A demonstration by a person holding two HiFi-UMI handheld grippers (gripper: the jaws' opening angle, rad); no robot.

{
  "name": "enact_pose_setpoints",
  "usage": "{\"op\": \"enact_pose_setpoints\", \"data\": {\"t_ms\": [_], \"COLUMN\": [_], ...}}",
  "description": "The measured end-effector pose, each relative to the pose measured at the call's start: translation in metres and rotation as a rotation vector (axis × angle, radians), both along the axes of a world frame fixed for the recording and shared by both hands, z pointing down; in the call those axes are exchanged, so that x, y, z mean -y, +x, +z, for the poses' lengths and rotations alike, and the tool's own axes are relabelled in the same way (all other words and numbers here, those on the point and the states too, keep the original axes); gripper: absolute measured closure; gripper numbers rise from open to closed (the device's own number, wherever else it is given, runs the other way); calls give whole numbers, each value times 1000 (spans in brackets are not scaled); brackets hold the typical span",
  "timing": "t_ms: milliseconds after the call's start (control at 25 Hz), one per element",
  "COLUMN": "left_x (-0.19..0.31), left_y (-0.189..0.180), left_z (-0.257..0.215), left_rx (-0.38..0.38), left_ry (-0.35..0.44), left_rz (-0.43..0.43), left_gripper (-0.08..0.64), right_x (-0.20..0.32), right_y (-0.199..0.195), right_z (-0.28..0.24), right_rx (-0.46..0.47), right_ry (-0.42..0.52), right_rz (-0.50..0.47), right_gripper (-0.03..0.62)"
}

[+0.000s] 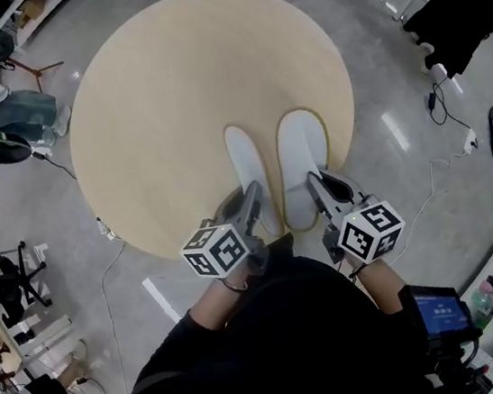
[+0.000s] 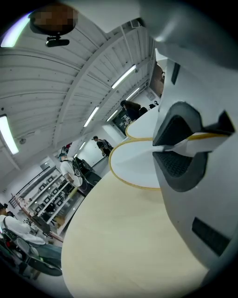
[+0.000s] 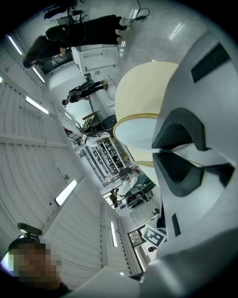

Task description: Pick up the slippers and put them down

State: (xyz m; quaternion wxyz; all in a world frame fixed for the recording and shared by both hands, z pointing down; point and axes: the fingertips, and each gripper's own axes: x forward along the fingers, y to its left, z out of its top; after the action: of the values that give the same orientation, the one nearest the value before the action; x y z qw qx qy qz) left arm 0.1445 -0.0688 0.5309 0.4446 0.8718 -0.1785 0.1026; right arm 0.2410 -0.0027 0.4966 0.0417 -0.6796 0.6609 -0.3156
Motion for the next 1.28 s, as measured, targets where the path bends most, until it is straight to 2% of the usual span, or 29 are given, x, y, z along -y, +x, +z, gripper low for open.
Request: {"op": "enact_pose_setpoints", "data": {"t_ms": [80,160,400,720,880,1040,1280], "left_x": [32,43,118,119,122,130,141], "left_y": [13,27,110,145,143,142,174], "left_z": [5,20,47,44,41,40,21], "left_rx": [13,39,87,101,121,164,171], "left_ry": [-10,-6,-43,-63,-70,-60,-33], "left_rz": [-24,-30,-83,-134,-236,-335,-511], "left_gripper": [522,522,522,522,522,522,522], "right_x": [32,42,120,137,153,174,193], "right_y": [21,40,135,185,200,203,227], "right_z": [6,20,51,53,62,65,54], "right_rx": [12,20,54,81,119,153,161], "right_ry": [-14,-16,-75,-117,-126,-118,-114], "right_rz": [-10,-28,-102,-142,-203,-311,-505], "right_gripper": [558,558,558,558,558,558,558]}}
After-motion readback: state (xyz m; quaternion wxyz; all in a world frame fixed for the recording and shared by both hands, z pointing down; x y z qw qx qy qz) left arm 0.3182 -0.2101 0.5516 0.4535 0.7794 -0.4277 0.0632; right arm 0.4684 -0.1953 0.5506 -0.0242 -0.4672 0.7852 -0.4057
